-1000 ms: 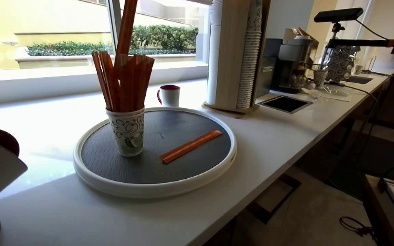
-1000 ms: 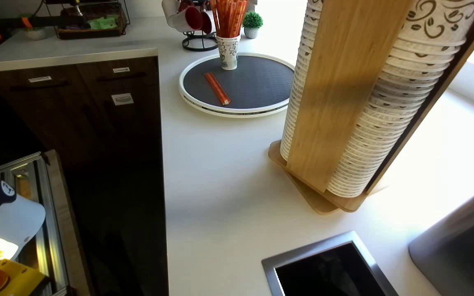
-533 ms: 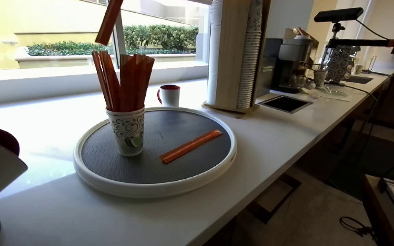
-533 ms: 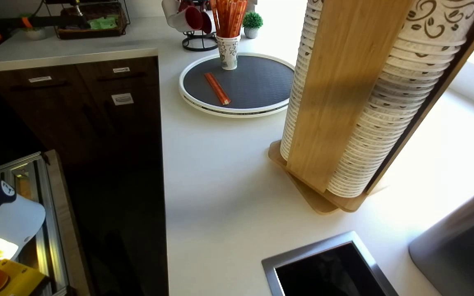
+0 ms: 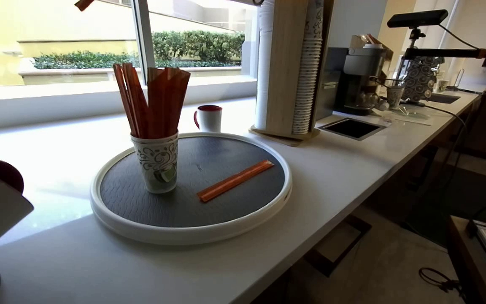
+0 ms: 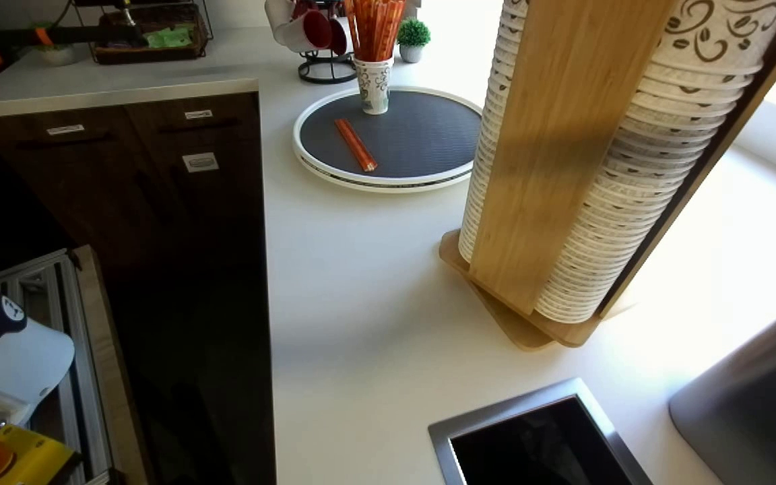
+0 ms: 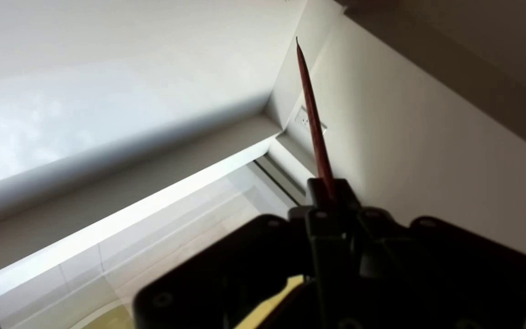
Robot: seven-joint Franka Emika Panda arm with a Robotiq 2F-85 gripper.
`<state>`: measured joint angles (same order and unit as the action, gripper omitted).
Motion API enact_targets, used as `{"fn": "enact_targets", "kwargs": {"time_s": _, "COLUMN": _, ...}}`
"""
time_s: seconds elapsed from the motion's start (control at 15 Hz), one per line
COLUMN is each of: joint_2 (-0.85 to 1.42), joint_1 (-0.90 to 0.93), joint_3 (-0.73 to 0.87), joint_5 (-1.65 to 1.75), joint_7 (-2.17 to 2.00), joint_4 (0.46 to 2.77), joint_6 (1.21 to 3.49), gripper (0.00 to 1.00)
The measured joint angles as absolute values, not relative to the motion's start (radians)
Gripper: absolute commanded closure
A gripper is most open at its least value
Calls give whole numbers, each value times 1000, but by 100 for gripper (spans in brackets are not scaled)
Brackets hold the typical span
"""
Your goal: Remove one orange packet from the coffee cup and place it on the tray.
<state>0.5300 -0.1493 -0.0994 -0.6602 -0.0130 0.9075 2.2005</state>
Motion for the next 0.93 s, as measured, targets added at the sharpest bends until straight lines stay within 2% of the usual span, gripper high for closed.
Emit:
{"fn": "enact_targets", "kwargs": {"time_s": 0.6, "joint_2": 540, "joint_1": -34, "joint_3": -111, "joint_5": -779, "joint_7": -207, "joint_4": 1260, "joint_6": 2894, "gripper": 98}}
{"fn": "enact_targets", "kwargs": {"time_s": 0.93, "joint_2": 506, "joint_1": -36, "joint_3": -214, "joint_5": -988, "joint_7": -219, "joint_4": 1430, "joint_6": 3209, "gripper": 98}}
